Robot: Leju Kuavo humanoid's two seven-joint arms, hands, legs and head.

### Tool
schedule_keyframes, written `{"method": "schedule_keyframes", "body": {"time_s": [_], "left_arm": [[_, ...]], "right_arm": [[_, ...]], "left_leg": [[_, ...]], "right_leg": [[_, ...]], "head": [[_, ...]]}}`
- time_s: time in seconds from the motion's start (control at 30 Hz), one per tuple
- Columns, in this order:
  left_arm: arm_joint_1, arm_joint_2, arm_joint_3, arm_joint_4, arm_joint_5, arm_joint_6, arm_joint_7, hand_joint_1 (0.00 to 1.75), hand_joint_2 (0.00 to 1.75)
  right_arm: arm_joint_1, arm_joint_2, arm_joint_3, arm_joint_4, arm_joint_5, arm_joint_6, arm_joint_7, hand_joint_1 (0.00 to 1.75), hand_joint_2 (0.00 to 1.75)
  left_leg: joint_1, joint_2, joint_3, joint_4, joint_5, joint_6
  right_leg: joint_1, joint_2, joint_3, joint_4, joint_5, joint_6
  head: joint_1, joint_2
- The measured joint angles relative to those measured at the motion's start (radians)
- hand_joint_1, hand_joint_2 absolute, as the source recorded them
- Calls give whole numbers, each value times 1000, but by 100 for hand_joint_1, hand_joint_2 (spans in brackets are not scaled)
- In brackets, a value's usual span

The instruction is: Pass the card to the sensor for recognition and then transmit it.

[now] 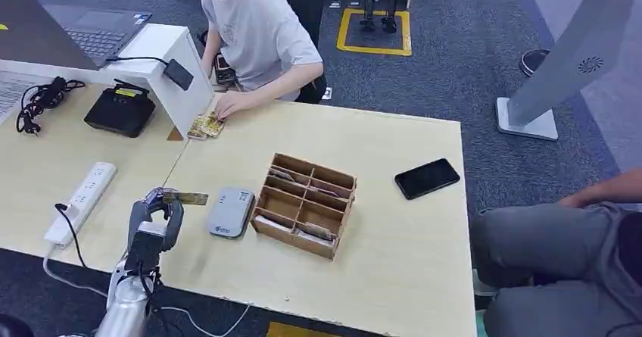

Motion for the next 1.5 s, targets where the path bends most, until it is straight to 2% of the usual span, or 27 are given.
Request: {"method": "schedule_keyframes", "body": {"time_s": [0.1,0.23,0.37,0.5,0.7,0.8,1.0,1.17,1.27,1.4,1.5], "left_arm": [[0,-2,-4,-2,14,-21,2,175,175],[-15,-17,-4,-10,132,-154,94,175,175],[-57,-38,-3,-7,218,-149,211,175,175],[-108,-45,8,27,295,-128,275,175,175],[-143,-50,16,62,304,-119,286,175,175],[-159,-52,16,87,321,-112,314,175,175],[-221,-76,-8,169,237,3,299,175,175],[-266,-92,-38,251,206,47,292,175,175],[-275,-90,-40,290,205,35,291,175,175],[-274,-79,-50,317,214,-45,304,175,175],[-267,-74,-66,326,196,-79,312,175,175]], "right_arm": [[0,0,0,0,-1,0,0,0,175],[1,0,0,0,-9,-2,6,0,175],[0,0,-1,0,-9,-8,8,0,175],[-1,0,-1,0,-10,-17,22,0,175],[-1,0,-1,0,-12,-18,26,0,175],[-1,0,-2,0,-9,-16,43,0,175],[-1,0,-1,0,-5,-14,55,0,175],[-4,0,-1,0,1,-14,53,0,175],[-3,0,-1,0,0,-13,57,0,175],[-2,0,-1,0,-3,-12,59,0,175],[-2,0,-1,0,-8,-13,54,0,175]], "left_leg": [[0,0,0,0,0,0],[0,-1,-1,0,0,0],[0,-1,-1,0,0,0],[0,-1,-1,0,1,1],[0,-1,-1,0,0,1],[0,-1,-1,0,0,1],[0,-1,-1,1,1,1],[0,1,-1,1,1,1],[0,1,-1,1,1,2],[0,1,-2,1,1,2],[0,1,-2,1,1,1]], "right_leg": [[0,0,0,0,0,0],[0,-1,-1,0,0,0],[0,-1,0,0,0,0],[0,-1,0,0,1,0],[0,-1,0,0,1,0],[0,-1,-1,0,1,0],[0,-2,-1,0,1,0],[0,1,-1,0,2,0],[0,0,-1,0,2,0],[0,0,-2,0,2,0],[0,0,-2,0,2,0]], "head": [[0,0],[0,0],[0,0],[-1,0],[0,0],[0,0],[0,0],[0,0],[0,0],[0,0],[0,0]]}}
